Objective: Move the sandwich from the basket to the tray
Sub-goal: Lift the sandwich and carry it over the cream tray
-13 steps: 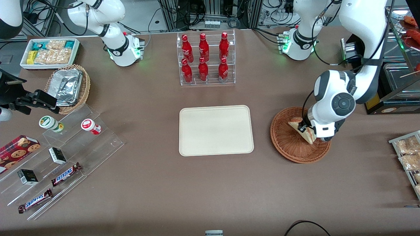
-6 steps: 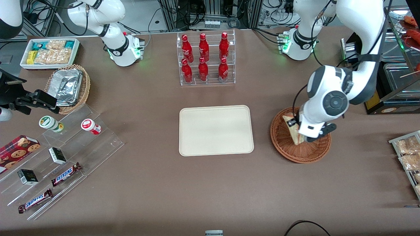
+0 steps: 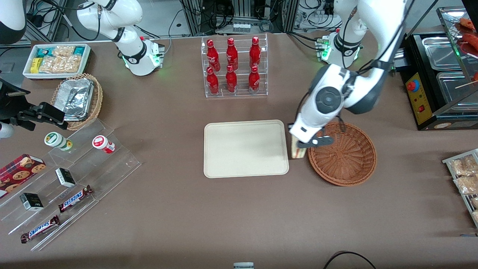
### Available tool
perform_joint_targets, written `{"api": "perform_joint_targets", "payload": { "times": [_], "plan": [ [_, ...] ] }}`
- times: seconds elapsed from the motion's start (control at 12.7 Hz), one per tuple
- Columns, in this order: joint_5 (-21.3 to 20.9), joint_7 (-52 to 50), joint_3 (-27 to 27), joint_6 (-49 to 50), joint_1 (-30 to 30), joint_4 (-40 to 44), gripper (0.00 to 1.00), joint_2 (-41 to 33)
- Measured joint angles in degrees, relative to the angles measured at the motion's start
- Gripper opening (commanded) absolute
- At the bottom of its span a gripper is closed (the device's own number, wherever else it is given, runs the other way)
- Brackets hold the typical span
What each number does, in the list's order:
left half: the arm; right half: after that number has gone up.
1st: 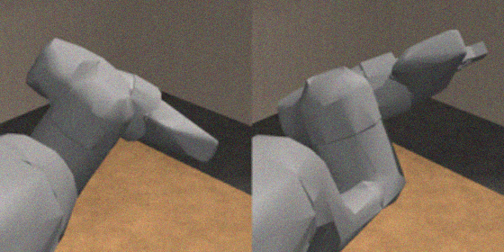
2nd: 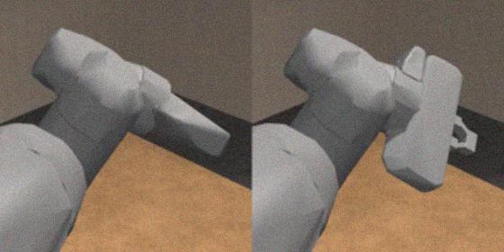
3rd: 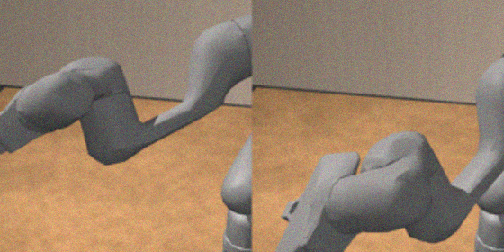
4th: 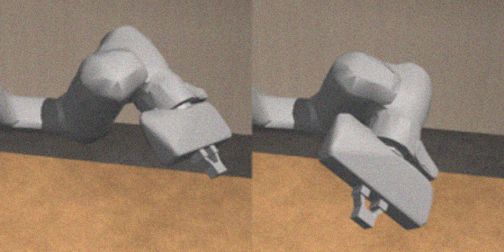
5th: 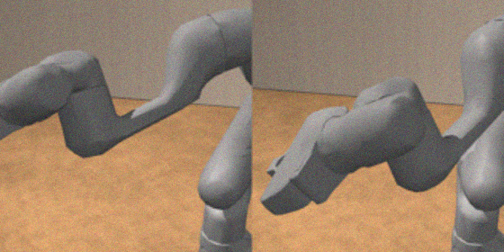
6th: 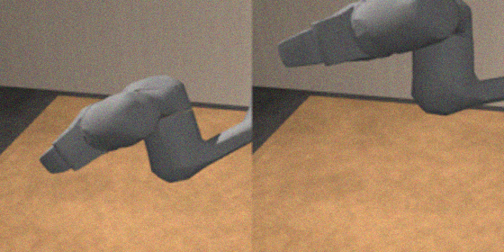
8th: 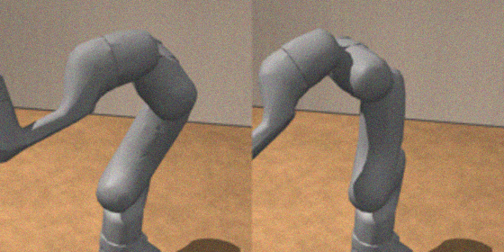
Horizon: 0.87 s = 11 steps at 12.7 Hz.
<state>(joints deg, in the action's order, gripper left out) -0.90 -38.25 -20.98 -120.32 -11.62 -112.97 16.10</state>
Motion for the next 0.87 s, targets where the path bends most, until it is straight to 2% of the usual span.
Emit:
{"api": "perform_joint_targets", "payload": {
  "times": [0.24, 0.63, 0.87],
  "plan": [
    [-2.15, -7.79, -0.14, -2.98, -5.24, 3.43, 0.04, 5.46],
    [-10.66, -24.90, -0.17, -3.85, -12.41, 14.84, 0.04, 15.74],
    [-11.80, -30.21, -0.15, -2.25, -15.93, 21.33, 0.04, 20.62]
  ]
}}
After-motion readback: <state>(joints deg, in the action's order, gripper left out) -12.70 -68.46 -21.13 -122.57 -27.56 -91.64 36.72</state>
